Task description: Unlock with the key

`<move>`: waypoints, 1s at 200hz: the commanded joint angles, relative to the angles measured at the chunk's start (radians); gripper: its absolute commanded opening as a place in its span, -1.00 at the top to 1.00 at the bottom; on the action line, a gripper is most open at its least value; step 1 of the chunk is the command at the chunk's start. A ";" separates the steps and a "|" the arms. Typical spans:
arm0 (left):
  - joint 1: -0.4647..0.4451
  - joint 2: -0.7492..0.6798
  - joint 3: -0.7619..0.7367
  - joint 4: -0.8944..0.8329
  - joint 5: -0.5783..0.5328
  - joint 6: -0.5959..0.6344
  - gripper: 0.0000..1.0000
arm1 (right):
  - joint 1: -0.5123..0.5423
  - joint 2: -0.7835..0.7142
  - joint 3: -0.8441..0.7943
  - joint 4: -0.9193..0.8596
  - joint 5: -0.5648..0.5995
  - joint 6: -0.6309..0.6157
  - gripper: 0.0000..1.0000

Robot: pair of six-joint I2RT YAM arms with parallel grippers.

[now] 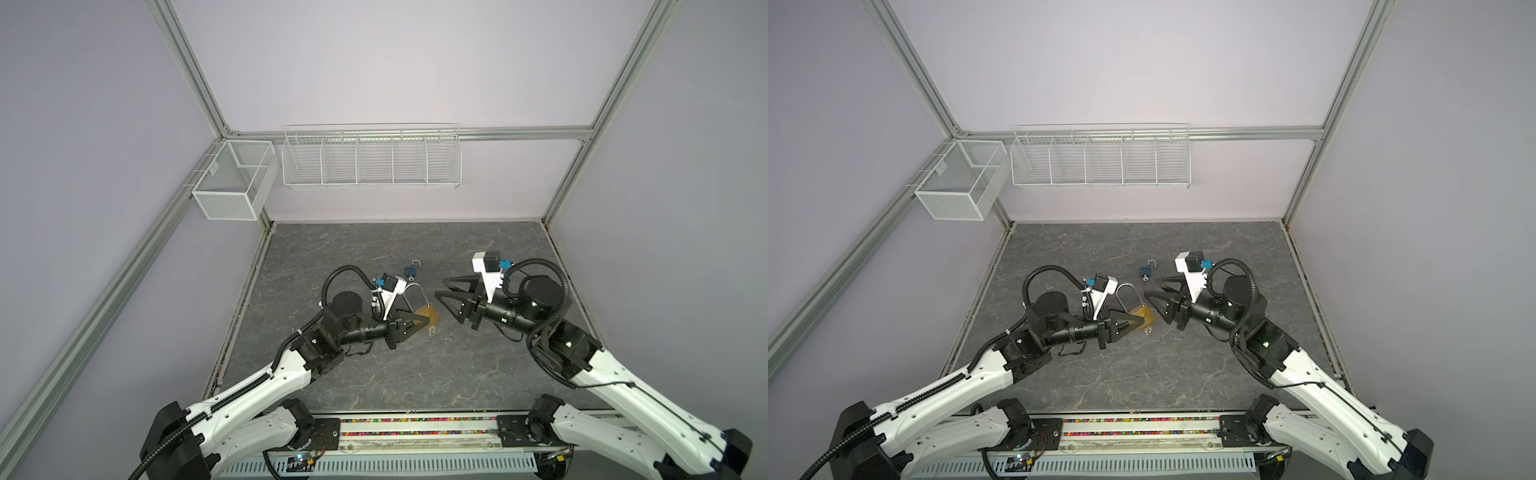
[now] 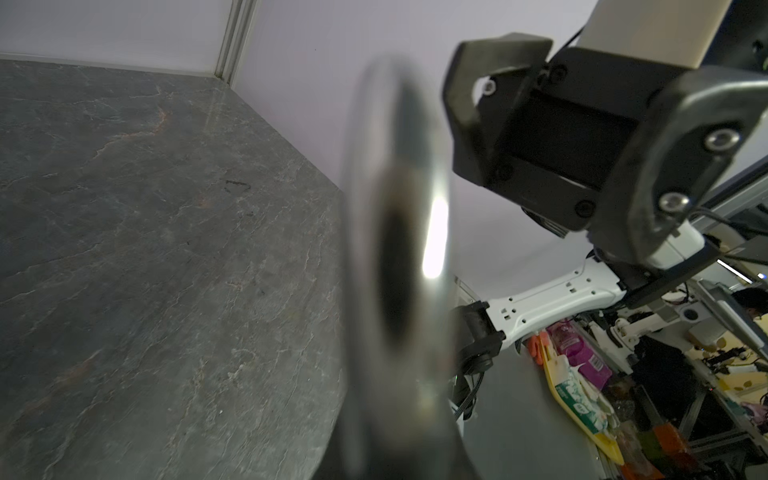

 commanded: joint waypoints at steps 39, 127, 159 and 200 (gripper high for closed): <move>0.001 -0.038 0.050 -0.107 0.137 0.165 1.00 | -0.006 0.090 0.043 0.013 -0.275 -0.093 0.17; 0.001 -0.027 0.066 -0.136 0.136 0.288 1.00 | -0.019 0.205 0.091 0.032 -0.482 -0.100 0.44; 0.002 -0.024 0.090 -0.170 0.087 0.327 1.00 | -0.026 0.224 0.112 0.020 -0.508 -0.111 0.79; 0.017 -0.007 0.115 -0.199 0.074 0.348 1.00 | -0.033 0.223 0.119 -0.009 -0.521 -0.131 0.87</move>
